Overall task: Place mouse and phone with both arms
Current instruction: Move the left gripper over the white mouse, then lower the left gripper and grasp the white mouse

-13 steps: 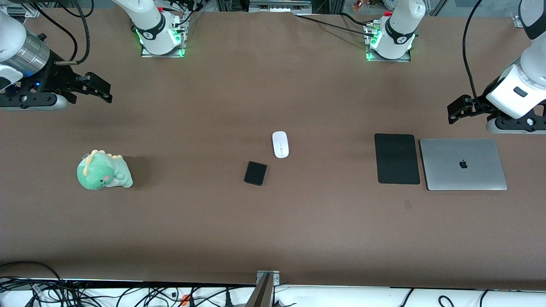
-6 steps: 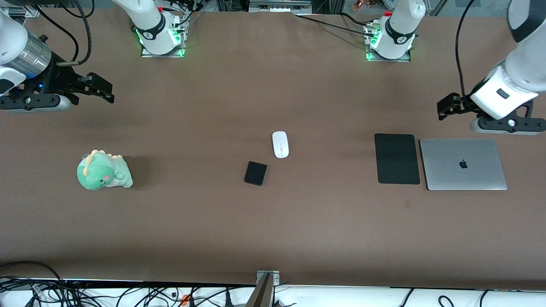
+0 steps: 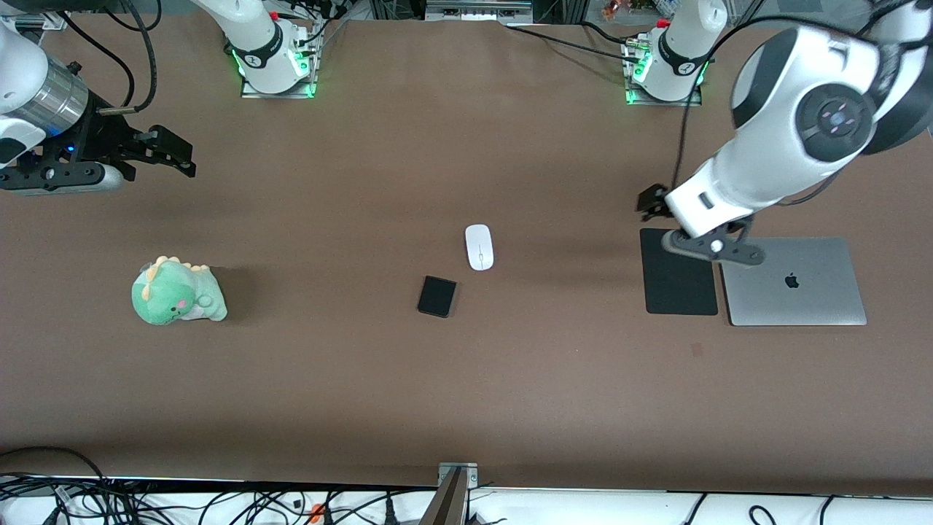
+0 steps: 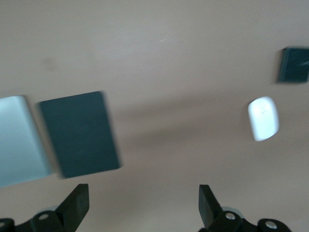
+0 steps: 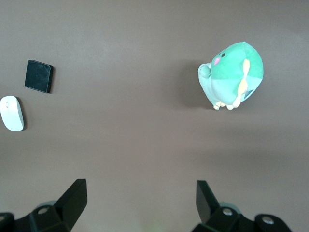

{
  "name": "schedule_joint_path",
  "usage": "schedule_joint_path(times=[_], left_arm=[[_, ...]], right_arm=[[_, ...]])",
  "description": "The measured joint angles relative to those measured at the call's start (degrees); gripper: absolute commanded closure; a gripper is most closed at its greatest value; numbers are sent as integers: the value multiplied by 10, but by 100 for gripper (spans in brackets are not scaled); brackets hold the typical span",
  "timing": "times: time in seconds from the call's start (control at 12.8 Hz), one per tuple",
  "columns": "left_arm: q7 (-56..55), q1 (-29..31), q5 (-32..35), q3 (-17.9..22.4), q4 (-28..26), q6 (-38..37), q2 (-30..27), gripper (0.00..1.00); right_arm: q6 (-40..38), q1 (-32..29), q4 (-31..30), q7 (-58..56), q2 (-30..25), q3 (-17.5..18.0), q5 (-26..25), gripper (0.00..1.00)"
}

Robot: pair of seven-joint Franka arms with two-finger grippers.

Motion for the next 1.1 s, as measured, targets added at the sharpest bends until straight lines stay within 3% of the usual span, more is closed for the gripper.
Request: schedule_joint_path(times=[0.31,0.55,0.86,1.1], left_arm=[[-226,-111,0,-1,-1,124,80,0],[-353,-187,53,-2,-1,219,158,0],[-443,-243,132,-1,0,308,243,0],[-453,-262,137,0,0,362,279,0]], right_arm=[[0,0,0,-1,2,0,0,0],[0,0,0,-1,5,-1,0,0],[0,0,0,-1,10,-1,0,0],[0,0,0,-1,10,-1,0,0]])
